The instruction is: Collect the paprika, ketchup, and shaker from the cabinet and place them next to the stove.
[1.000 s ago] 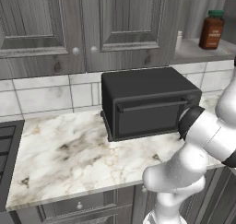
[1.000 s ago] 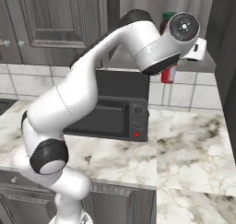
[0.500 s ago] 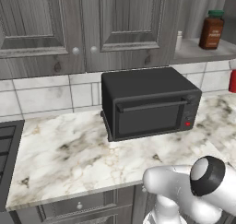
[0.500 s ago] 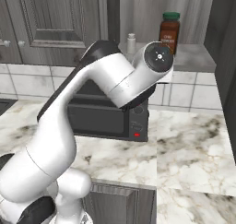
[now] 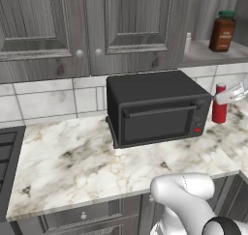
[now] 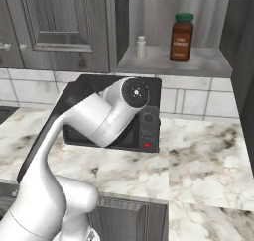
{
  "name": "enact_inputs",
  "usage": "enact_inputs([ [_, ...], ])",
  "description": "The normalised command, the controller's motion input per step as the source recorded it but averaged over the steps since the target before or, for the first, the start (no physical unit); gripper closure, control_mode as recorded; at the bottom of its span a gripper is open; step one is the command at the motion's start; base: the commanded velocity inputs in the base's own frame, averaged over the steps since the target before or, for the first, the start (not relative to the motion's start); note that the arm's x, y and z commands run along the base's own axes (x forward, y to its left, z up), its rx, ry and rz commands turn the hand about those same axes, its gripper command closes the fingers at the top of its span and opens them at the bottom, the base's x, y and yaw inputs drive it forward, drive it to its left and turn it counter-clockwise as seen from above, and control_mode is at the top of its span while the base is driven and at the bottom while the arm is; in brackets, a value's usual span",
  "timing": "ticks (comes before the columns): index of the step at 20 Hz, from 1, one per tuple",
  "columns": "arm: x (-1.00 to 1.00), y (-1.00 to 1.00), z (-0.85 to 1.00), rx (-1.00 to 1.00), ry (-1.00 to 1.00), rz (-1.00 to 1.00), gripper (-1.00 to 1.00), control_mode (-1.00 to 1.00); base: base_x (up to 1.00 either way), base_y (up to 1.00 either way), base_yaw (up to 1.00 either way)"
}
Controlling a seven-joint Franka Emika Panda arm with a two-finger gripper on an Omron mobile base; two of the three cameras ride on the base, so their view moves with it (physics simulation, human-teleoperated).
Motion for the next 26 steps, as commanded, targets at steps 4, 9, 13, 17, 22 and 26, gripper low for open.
enact_inputs([
  [4,0.00,1.00,-0.30,0.00,0.07,0.34,1.00,-1.00,0.00,0.00,0.00],
  [9,0.00,1.00,-0.21,0.00,0.08,0.35,1.00,-1.00,0.00,0.00,0.00],
  [13,0.00,1.00,-0.21,0.00,0.06,0.36,1.00,-1.00,0.00,0.00,0.00],
  [17,0.00,1.00,-0.24,0.00,0.04,0.36,1.00,-1.00,0.00,0.00,0.00],
  [22,0.00,1.00,-0.27,0.01,0.02,0.32,1.00,-1.00,0.00,0.00,0.00],
  [26,0.00,0.99,-0.32,0.03,0.00,0.26,1.00,-1.00,0.00,0.00,0.00],
])
